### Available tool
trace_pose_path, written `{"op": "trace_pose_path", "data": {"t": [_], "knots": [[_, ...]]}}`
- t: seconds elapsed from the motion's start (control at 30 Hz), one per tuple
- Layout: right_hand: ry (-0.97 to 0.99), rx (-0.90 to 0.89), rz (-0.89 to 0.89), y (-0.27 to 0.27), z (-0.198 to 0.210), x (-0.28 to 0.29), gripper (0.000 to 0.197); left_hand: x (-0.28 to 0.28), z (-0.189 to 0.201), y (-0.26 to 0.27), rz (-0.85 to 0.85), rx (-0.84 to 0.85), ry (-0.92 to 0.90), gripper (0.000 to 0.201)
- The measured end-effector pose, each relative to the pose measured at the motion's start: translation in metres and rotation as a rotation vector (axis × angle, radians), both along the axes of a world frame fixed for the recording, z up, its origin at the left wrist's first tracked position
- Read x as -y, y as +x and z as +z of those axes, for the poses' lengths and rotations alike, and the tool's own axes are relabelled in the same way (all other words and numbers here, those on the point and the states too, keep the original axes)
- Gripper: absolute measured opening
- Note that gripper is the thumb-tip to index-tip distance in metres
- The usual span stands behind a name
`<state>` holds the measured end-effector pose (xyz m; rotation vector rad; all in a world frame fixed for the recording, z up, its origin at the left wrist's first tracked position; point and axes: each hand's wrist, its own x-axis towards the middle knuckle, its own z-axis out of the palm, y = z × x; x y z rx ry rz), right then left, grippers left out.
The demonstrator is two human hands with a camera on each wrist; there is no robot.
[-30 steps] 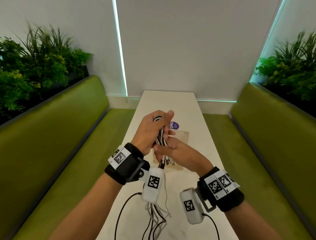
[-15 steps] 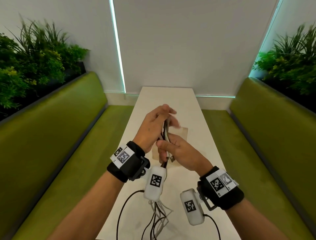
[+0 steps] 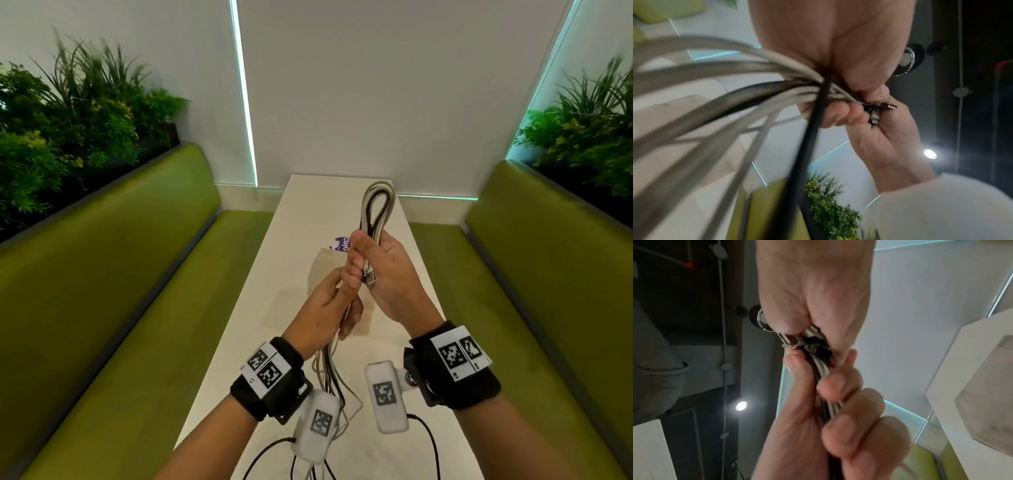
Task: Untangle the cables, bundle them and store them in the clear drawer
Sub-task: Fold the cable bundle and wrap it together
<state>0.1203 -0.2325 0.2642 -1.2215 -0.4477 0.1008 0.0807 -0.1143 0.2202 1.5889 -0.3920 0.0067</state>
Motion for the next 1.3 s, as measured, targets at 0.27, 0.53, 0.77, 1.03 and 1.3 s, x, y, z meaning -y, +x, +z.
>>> {"op": "trace_pose_path", "data": {"t": [0.27, 0.53, 0.77, 1.03, 1.3], "knots": [[0.098, -0.002, -0.058, 0.003, 0.009, 0.014, 0.015, -0.018, -0.013, -0.003, -0.074, -0.079, 0.157, 0.033], [-1.014, 0.350, 0.157, -0.003, 0.051, 0.050, 0.037, -0.037, 0.004, 0.000, -0.242, -0.173, 0.022, 0.033], [-1.473, 0.487, 0.408, -0.013, 0.061, 0.039, 0.014, -0.041, 0.020, 0.005, -0.382, -0.349, -0.121, 0.069], [-1.808, 0.899, 0.213, -0.017, 0.033, 0.019, 0.015, -0.039, 0.024, 0.003, -0.428, -0.304, 0.242, 0.058], [-1.787, 1.017, 0.217, -0.010, 0.020, 0.018, 0.026, -0.036, 0.019, 0.002, -0.302, -0.234, 0.391, 0.016]]}}
